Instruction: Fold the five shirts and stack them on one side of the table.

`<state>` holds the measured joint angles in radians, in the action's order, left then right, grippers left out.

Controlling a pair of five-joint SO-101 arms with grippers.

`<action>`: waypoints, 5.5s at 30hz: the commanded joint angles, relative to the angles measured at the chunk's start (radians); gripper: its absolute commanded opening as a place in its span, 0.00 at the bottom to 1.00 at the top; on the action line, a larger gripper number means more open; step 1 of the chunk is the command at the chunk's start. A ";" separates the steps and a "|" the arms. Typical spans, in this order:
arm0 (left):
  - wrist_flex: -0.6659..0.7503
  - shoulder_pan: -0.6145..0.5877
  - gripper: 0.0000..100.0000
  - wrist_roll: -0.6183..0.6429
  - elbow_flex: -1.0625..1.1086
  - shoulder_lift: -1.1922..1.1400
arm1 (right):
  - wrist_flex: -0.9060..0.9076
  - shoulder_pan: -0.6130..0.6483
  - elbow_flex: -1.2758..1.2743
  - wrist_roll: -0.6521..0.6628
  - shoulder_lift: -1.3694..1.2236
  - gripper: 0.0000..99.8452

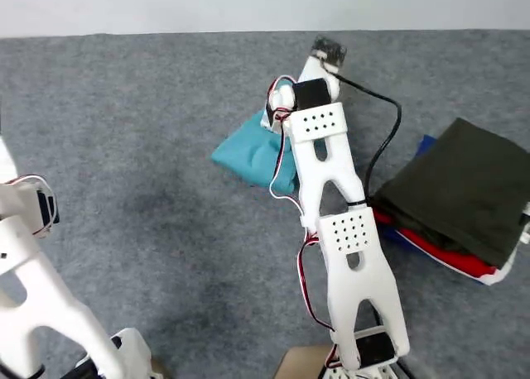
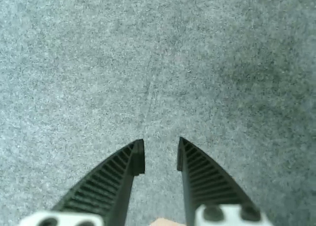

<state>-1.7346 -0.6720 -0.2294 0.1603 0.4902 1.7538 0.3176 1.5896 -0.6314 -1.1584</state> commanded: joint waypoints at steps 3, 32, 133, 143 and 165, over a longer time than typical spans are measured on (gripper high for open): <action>-0.018 -0.008 0.11 -0.006 -0.004 0.026 | 0.044 -0.067 0.091 0.118 0.050 0.01; -0.018 -0.002 0.11 -0.006 -0.004 0.023 | 0.041 -0.495 -0.772 0.431 0.912 0.01; 0.002 0.000 0.11 -0.006 0.104 0.026 | -0.019 -0.638 -1.180 0.730 0.736 0.01; -0.002 0.000 0.11 -0.006 0.104 0.026 | 0.007 -0.593 -1.074 0.732 0.753 0.01; 0.005 0.000 0.11 -0.008 0.104 0.026 | -0.012 -0.731 -0.961 0.893 0.803 0.01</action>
<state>-1.7331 -0.6720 -0.2294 0.2723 0.4902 1.7139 -0.4849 0.5815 0.2509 -0.3728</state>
